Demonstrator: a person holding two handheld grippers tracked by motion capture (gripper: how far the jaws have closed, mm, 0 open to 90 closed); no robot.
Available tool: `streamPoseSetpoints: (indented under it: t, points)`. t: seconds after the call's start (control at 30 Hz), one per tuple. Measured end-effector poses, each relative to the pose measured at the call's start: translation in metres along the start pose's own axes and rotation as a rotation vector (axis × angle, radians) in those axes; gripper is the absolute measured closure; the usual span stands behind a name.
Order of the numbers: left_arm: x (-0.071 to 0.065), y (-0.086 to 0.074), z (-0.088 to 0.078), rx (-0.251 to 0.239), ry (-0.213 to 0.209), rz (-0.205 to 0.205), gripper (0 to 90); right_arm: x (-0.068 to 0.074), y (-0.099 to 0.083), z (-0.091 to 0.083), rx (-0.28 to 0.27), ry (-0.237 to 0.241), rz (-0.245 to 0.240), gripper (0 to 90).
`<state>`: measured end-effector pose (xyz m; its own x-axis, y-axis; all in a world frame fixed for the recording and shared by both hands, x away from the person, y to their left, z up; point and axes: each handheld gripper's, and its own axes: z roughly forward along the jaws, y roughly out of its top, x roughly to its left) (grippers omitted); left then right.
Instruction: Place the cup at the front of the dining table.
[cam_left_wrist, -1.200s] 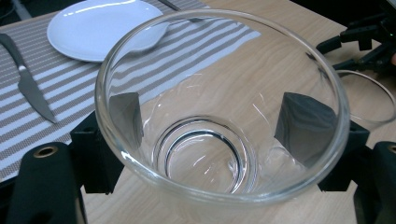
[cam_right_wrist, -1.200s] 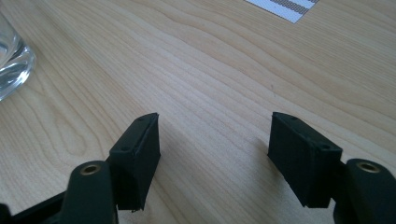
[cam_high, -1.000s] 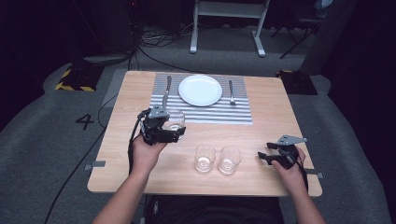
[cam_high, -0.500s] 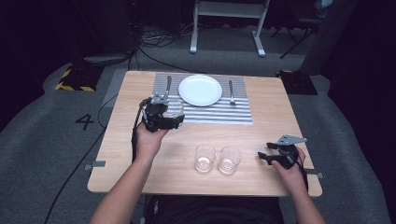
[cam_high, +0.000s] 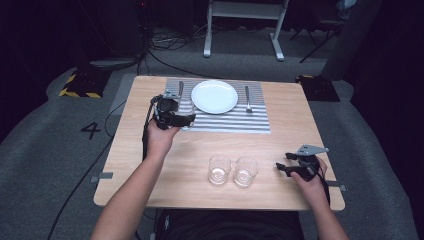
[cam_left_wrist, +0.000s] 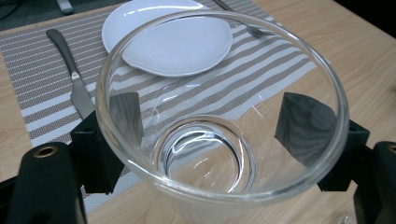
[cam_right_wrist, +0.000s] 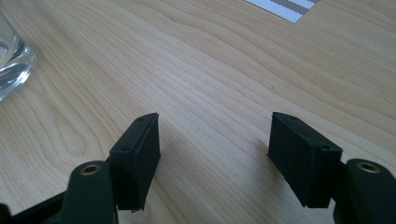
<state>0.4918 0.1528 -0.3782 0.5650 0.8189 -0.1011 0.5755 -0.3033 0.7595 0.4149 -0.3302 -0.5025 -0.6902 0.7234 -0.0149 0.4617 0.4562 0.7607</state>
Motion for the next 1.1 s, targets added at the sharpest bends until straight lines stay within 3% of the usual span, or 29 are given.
streamPoseSetpoints:
  t: [0.33, 0.5, 0.8, 0.83, 0.87, 0.93, 0.97, 1.1]
  points:
    - [0.011, 0.02, 0.014, 0.029, -0.003, -0.043, 20.2, 0.0, 0.0, 0.0, 0.002, 0.001, -0.001, 34.3]
    - [0.02, 0.029, 0.029, 0.05, 0.01, -0.072, 20.2, 0.0, 0.0, 0.0, 0.001, 0.0, 0.001, 34.3]
    - [0.028, 0.037, 0.047, 0.075, 0.01, -0.076, 20.2, 0.0, 0.0, 0.0, 0.0, 0.0, 0.0, 34.3]
    - [0.03, 0.038, 0.049, 0.077, 0.019, -0.057, 20.2, 0.0, 0.0, 0.0, 0.0, 0.001, 0.001, 34.3]
    - [0.032, 0.04, 0.053, 0.079, 0.014, -0.084, 20.2, 0.0, 0.0, 0.0, 0.0, 0.001, 0.001, 34.3]
    - [0.033, 0.04, 0.054, 0.084, 0.02, -0.078, 20.2, 0.0, 0.0, 0.0, 0.0, 0.0, 0.001, 34.3]
    - [0.035, 0.041, 0.058, 0.09, 0.005, -0.104, 20.2, 0.0, 0.0, 0.0, 0.0, 0.0, 0.001, 34.2]
    - [0.042, 0.041, 0.063, 0.11, 0.003, -0.123, 20.2, 0.0, 0.0, 0.0, 0.0, 0.0, 0.001, 34.3]
